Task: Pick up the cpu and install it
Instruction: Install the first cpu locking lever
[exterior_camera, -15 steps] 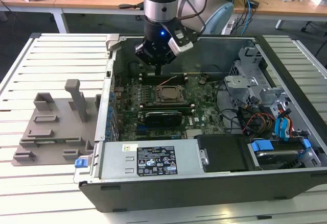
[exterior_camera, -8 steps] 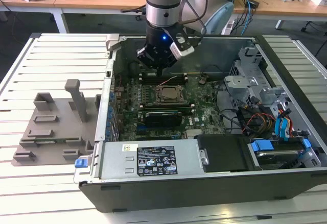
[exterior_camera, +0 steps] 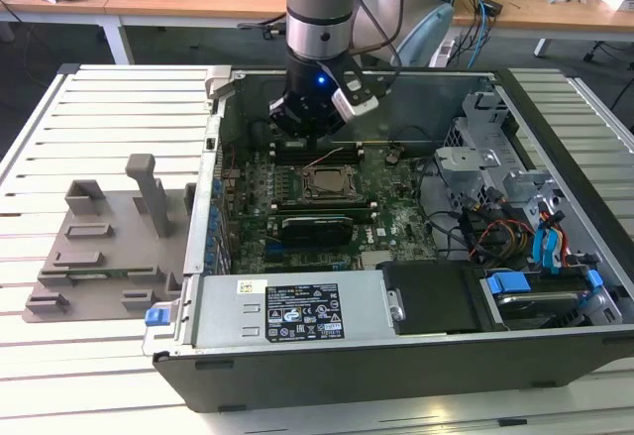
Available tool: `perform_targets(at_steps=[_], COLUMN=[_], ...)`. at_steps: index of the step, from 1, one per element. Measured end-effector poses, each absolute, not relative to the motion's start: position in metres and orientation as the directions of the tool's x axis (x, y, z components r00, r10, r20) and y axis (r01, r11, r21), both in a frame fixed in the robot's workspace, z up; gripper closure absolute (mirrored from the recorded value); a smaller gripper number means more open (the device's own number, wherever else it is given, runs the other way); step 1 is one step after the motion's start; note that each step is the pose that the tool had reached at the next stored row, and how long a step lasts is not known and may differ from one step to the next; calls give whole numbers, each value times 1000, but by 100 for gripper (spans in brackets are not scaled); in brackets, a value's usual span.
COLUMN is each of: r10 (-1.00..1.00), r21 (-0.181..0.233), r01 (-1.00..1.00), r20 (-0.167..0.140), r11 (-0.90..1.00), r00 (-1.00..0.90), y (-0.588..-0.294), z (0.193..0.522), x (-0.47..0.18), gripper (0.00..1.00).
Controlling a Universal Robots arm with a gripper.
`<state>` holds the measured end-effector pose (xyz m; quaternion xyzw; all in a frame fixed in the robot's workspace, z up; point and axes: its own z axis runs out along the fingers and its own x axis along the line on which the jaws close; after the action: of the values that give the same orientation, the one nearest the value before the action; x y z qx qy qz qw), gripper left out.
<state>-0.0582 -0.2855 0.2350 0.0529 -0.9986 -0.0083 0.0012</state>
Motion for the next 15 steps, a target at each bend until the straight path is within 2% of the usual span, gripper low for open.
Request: perform_targets(at_steps=[15], r10=[-106], r21=[17], r01=[-106], r20=[7], r11=[994], r00=[-994], y=[-278], z=[218], x=[-41], gripper=[89])
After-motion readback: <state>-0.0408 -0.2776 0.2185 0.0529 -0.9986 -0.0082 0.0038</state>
